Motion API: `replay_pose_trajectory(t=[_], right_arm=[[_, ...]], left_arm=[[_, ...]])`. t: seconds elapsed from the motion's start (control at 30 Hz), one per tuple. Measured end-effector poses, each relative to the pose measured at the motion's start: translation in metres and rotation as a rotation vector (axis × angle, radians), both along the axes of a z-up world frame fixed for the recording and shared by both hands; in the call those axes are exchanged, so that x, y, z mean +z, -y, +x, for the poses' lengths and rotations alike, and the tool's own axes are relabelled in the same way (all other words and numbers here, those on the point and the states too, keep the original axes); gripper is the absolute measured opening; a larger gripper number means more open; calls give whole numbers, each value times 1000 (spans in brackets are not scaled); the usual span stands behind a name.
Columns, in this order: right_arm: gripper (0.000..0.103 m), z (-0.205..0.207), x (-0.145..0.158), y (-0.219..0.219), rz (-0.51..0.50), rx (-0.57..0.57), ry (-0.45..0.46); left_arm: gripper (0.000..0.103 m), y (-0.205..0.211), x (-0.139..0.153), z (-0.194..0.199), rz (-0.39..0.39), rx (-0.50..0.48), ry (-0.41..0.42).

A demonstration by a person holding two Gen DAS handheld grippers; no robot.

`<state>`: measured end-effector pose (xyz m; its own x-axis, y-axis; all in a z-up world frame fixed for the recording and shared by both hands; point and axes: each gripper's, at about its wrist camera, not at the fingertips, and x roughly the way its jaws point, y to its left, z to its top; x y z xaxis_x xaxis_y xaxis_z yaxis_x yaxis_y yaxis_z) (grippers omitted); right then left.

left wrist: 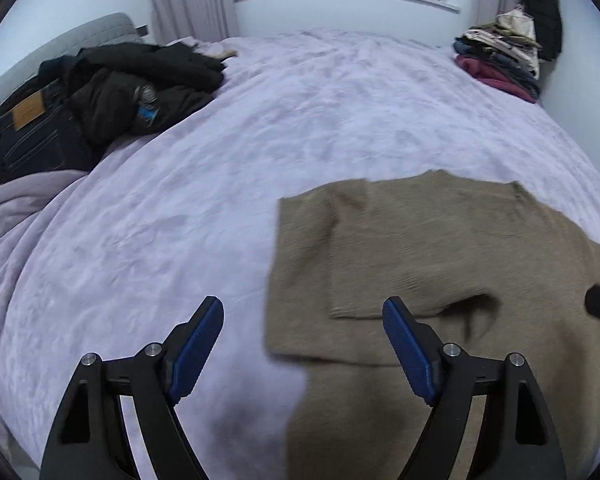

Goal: Fold small clothes

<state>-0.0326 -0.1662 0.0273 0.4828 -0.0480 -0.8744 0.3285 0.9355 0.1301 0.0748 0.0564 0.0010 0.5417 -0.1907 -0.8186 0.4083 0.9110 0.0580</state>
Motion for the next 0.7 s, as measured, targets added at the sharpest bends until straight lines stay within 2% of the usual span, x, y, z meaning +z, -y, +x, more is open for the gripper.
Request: replay_pose_trajectory(t=[0.1,0.2,0.3,0.37,0.4,0.43,0.47,0.5,0.57,0.6,0.7], right_arm=[[102,43,-6,-37,-88,182,-15],[100,78,-31,-89,-310,390,-85],[95,95,-64,-122,-473,549,-171],[94,102,-84,-132,-556,603,-221],[86,107,-96,-134,-610,615,-252],[65,108,-101,-132,-623,612,-258],[49,113,-100,-126,-594,597,-250],[17,115,-95,-120,-552,564,-238],[16,118,-71,-90,-433,407,-158],[16,114,-53,-66,-331,300,-90],[15,82,-26,1,-92,28,51]], left_arm=[[83,-27,-28,8,57,58,-64],[83,-34,-52,11,70,64,-116],[83,-28,-68,15,61,52,-145],[83,-24,-73,20,56,55,-153],[83,-23,-73,21,45,61,-158],[83,-23,-73,24,31,71,-165],[83,-23,-71,26,18,79,-168],[83,-22,-69,27,13,84,-166],[83,-18,-67,29,21,84,-159],[83,-16,-68,29,33,82,-154],[83,-10,-72,33,73,85,-144]])
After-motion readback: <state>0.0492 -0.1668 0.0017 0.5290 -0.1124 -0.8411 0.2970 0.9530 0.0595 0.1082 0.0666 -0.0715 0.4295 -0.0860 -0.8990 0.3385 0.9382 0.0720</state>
